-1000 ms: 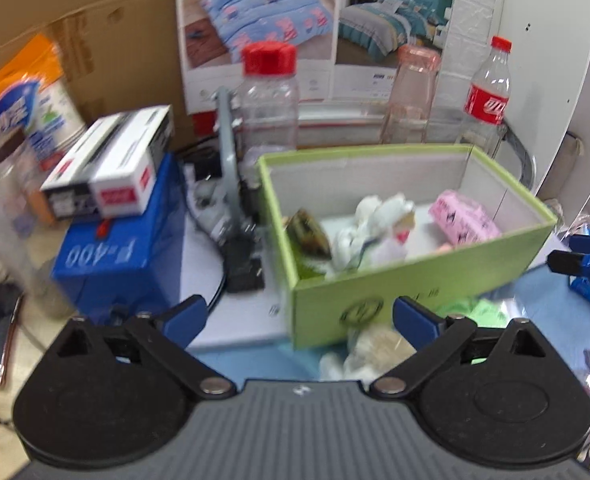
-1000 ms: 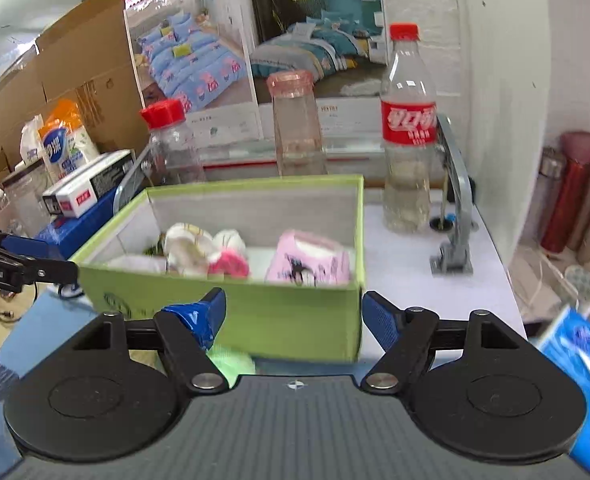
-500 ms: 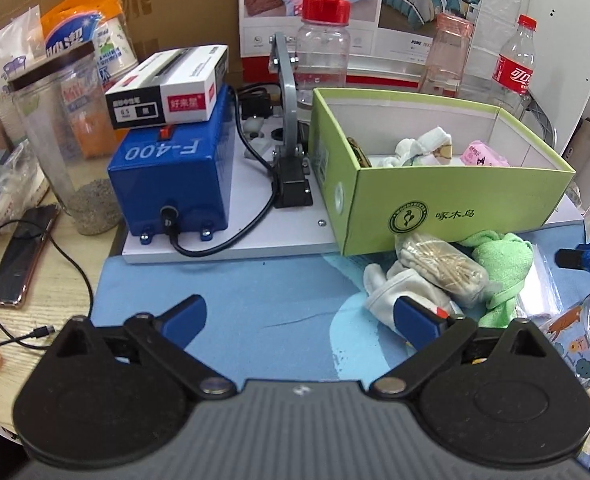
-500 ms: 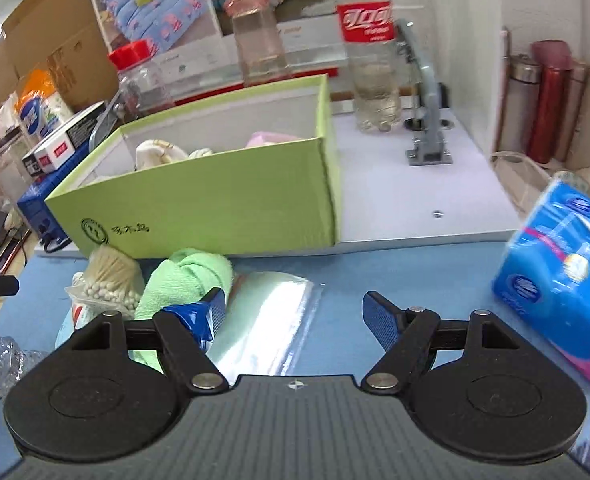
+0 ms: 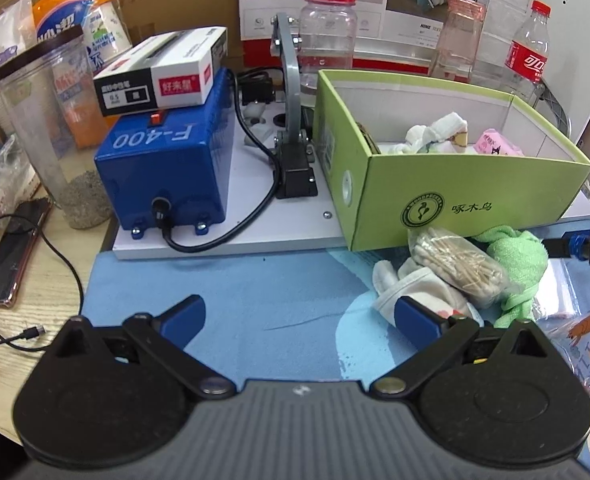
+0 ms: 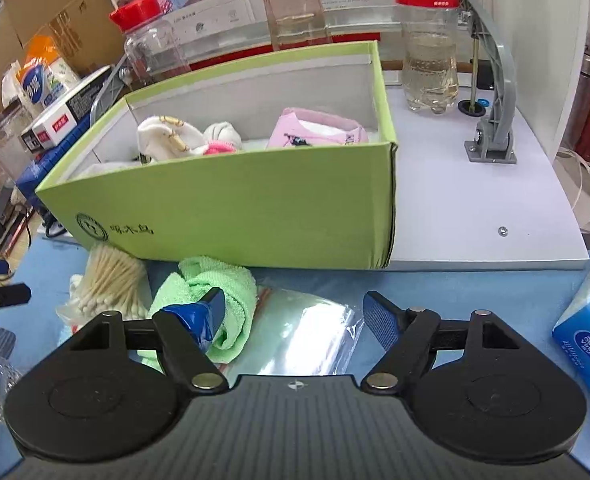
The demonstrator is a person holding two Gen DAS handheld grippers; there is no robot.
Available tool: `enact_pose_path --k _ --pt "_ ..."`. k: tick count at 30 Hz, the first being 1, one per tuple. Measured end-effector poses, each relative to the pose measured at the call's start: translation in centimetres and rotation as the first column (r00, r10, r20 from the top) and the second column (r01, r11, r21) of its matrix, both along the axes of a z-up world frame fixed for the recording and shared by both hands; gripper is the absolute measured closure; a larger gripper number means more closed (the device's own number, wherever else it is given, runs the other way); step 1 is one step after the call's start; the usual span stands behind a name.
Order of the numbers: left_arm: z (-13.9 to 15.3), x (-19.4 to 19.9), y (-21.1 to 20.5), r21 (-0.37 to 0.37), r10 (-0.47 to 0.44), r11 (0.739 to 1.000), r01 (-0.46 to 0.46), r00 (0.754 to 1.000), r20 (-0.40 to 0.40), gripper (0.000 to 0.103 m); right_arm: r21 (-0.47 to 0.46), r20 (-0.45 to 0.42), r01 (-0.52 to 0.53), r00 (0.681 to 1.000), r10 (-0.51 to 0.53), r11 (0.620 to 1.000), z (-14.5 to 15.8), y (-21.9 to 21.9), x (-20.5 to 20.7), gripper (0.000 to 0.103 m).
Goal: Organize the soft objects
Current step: 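Move left gripper to the white chick-print sock while right gripper approaches the clear zip bag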
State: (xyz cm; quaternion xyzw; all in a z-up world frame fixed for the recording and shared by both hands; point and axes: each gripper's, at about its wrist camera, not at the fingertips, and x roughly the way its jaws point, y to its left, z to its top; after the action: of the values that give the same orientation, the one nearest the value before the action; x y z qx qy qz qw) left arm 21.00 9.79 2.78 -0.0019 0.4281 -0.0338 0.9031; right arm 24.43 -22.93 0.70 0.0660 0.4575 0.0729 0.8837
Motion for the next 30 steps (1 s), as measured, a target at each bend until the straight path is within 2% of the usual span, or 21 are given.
enact_pose_path --k 5,8,12,16,21,24,28,30 --pt "0.2 0.1 -0.4 0.002 0.001 1.0 -0.001 1.0 0.001 0.003 -0.035 -0.049 -0.036 0.998 0.034 0.999 -1.2 0.0 -0.2 0.04" --pt "0.4 -0.2 -0.4 0.008 -0.01 1.0 0.01 1.0 0.013 0.003 -0.117 -0.045 -0.087 0.996 0.083 0.989 -1.5 0.3 -1.4 0.04" --pt "0.5 0.1 -0.4 -0.004 0.002 1.0 -0.002 1.0 0.006 0.003 -0.111 -0.049 -0.097 0.995 0.092 0.989 -1.2 0.9 -1.8 0.039" --pt "0.9 -0.3 -0.3 0.0 0.0 1.0 0.0 1.0 0.019 0.003 -0.164 -0.047 -0.136 0.99 0.129 0.977 -1.3 1.9 -1.2 0.038" --pt "1.1 -0.5 0.0 -0.022 -0.005 1.0 0.005 1.0 0.023 0.003 -0.189 -0.068 -0.097 0.994 0.086 0.977 -1.1 -1.4 -2.4 0.037" --pt "1.0 -0.1 -0.7 -0.055 -0.027 0.998 0.028 1.0 0.003 0.003 -0.197 -0.073 -0.023 0.997 0.009 0.98 -0.9 -4.0 -4.1 0.036" --pt "0.7 0.8 -2.9 -0.119 -0.133 0.985 0.128 0.99 -0.039 0.003 -0.189 -0.04 0.068 0.996 -0.077 0.98 -1.2 -5.7 -5.7 0.034" --pt "0.0 1.8 -4.5 -0.129 -0.201 0.974 0.188 0.975 -0.092 0.003 -0.197 -0.019 0.075 0.997 -0.08 0.978 -1.4 -5.3 -5.9 0.033"
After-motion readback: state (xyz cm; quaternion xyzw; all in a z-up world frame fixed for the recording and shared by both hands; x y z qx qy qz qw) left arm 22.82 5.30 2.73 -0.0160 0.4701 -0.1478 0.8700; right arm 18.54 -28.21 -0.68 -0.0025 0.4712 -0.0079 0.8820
